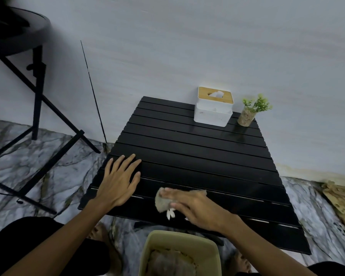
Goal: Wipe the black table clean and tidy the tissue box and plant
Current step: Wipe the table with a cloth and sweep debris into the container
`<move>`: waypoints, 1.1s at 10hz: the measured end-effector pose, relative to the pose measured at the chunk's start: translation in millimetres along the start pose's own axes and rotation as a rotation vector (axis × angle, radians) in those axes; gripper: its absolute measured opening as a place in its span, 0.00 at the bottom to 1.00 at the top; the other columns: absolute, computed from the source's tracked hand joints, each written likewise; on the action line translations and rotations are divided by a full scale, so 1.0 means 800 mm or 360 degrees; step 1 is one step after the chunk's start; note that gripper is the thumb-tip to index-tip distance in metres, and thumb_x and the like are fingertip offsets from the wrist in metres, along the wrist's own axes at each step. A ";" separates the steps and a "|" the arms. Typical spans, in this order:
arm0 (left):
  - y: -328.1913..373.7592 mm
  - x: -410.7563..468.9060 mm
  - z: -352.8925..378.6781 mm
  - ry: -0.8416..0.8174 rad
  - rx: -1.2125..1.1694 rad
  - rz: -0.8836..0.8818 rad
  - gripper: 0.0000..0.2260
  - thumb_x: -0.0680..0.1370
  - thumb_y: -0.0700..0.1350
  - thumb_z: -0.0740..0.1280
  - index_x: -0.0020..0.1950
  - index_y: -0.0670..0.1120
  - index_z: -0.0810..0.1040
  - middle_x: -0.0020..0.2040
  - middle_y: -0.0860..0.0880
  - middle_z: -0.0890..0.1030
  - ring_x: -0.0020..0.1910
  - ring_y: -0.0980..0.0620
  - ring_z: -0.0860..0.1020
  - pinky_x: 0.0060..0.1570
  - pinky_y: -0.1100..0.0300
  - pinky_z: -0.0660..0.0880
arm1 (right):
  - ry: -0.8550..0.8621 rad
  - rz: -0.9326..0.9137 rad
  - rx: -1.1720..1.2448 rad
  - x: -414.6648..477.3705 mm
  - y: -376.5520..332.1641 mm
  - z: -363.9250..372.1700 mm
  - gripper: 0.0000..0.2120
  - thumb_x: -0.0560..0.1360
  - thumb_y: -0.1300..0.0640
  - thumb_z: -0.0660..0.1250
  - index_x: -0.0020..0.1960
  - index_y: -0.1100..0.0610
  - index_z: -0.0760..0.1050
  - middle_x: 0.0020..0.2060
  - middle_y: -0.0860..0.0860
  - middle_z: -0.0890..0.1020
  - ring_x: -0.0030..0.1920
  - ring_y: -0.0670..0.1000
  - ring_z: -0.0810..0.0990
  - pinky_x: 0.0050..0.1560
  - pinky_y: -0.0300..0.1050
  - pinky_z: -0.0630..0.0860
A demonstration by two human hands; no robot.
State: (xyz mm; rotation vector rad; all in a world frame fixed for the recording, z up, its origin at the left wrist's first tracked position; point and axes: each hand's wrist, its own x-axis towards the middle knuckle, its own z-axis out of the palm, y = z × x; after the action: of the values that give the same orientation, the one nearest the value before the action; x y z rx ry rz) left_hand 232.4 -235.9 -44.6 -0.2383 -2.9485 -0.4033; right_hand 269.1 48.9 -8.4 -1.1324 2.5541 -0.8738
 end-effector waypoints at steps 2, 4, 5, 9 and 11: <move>0.001 -0.001 -0.001 0.0010 -0.0021 0.0013 0.27 0.80 0.60 0.44 0.75 0.54 0.66 0.77 0.52 0.63 0.77 0.48 0.57 0.75 0.46 0.47 | 0.0272 0.0171 0.0457 -0.047 -0.022 -0.012 0.15 0.85 0.56 0.59 0.70 0.55 0.77 0.64 0.47 0.82 0.63 0.45 0.80 0.59 0.43 0.79; 0.001 -0.001 0.000 0.0006 -0.0012 0.0007 0.27 0.80 0.60 0.44 0.75 0.54 0.65 0.77 0.52 0.62 0.77 0.48 0.56 0.75 0.46 0.46 | 0.1003 0.0573 0.0444 -0.081 0.020 -0.073 0.12 0.84 0.54 0.61 0.60 0.42 0.80 0.47 0.42 0.86 0.42 0.44 0.84 0.41 0.41 0.80; 0.002 -0.001 -0.001 0.0020 -0.0032 0.0015 0.27 0.80 0.60 0.45 0.75 0.53 0.66 0.77 0.52 0.63 0.77 0.48 0.57 0.75 0.46 0.47 | 0.0988 0.0705 0.0156 -0.092 0.055 -0.068 0.14 0.83 0.49 0.60 0.66 0.37 0.74 0.53 0.38 0.85 0.50 0.40 0.84 0.47 0.40 0.80; 0.000 -0.002 0.000 0.0018 0.0006 0.0005 0.26 0.80 0.59 0.45 0.74 0.53 0.66 0.77 0.52 0.63 0.77 0.48 0.57 0.75 0.46 0.47 | 0.0484 0.0422 -0.0155 -0.053 -0.011 0.039 0.21 0.86 0.49 0.54 0.78 0.44 0.63 0.75 0.37 0.62 0.78 0.37 0.55 0.77 0.40 0.59; 0.001 -0.001 -0.001 0.0015 0.0004 0.0006 0.26 0.80 0.60 0.45 0.75 0.53 0.66 0.77 0.52 0.63 0.77 0.48 0.58 0.75 0.46 0.47 | 0.0341 0.0153 -0.0060 -0.067 -0.037 0.058 0.21 0.86 0.45 0.51 0.75 0.48 0.70 0.75 0.39 0.69 0.77 0.37 0.61 0.76 0.34 0.58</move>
State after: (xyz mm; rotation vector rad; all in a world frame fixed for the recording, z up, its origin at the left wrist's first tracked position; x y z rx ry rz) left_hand 233.3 -235.7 -44.1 -0.2405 -2.9385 -0.3992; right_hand 342.7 52.7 -30.5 -0.9632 2.7816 -0.9751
